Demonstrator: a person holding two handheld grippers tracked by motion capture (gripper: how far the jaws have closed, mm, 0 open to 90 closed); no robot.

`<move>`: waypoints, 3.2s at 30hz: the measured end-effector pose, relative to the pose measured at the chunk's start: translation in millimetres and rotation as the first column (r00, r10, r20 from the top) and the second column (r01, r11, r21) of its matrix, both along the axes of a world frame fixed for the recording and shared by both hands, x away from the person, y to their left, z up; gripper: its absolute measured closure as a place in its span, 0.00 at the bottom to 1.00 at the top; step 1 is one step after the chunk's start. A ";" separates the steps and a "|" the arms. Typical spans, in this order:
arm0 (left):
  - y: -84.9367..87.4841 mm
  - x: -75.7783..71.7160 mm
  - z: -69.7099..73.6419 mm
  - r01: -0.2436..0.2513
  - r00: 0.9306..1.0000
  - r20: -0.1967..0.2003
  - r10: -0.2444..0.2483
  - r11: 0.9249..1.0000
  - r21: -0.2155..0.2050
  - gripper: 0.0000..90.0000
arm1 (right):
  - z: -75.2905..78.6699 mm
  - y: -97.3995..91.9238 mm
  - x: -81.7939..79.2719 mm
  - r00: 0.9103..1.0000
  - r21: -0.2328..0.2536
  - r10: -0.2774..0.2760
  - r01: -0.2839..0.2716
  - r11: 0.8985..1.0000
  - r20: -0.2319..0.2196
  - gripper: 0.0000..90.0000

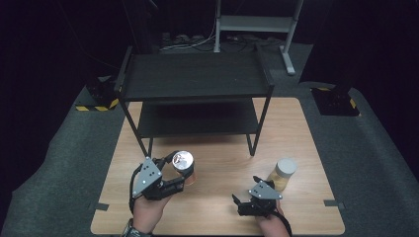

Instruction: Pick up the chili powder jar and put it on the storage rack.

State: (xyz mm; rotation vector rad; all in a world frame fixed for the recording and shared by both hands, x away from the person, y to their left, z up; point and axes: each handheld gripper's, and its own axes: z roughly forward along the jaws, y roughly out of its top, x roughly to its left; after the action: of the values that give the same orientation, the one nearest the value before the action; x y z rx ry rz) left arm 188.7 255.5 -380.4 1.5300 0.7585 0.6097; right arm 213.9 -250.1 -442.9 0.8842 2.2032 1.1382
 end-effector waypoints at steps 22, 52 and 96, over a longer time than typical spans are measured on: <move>21.1 9.0 50.8 -0.082 0.992 0.090 0.083 0.997 -0.015 0.39 | -0.2 -0.3 0.0 1.000 0.001 0.001 -0.001 1.000 0.001 0.00; 31.5 39.0 125.5 -0.142 0.971 0.184 0.152 0.988 -0.065 0.39 | -0.1 -1.0 0.3 1.000 0.008 -0.003 0.003 1.000 -0.004 0.00; -2.8 123.2 154.5 -0.251 0.951 0.168 0.260 0.965 -0.075 0.39 | -1.2 -2.9 -0.2 1.000 0.019 0.002 -0.002 1.000 0.000 0.00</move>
State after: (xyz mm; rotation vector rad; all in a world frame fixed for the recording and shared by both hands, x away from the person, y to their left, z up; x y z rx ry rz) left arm 311.9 252.7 -225.9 1.3185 0.8355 0.8999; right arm 213.7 -252.9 -444.1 0.8898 2.1974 1.1622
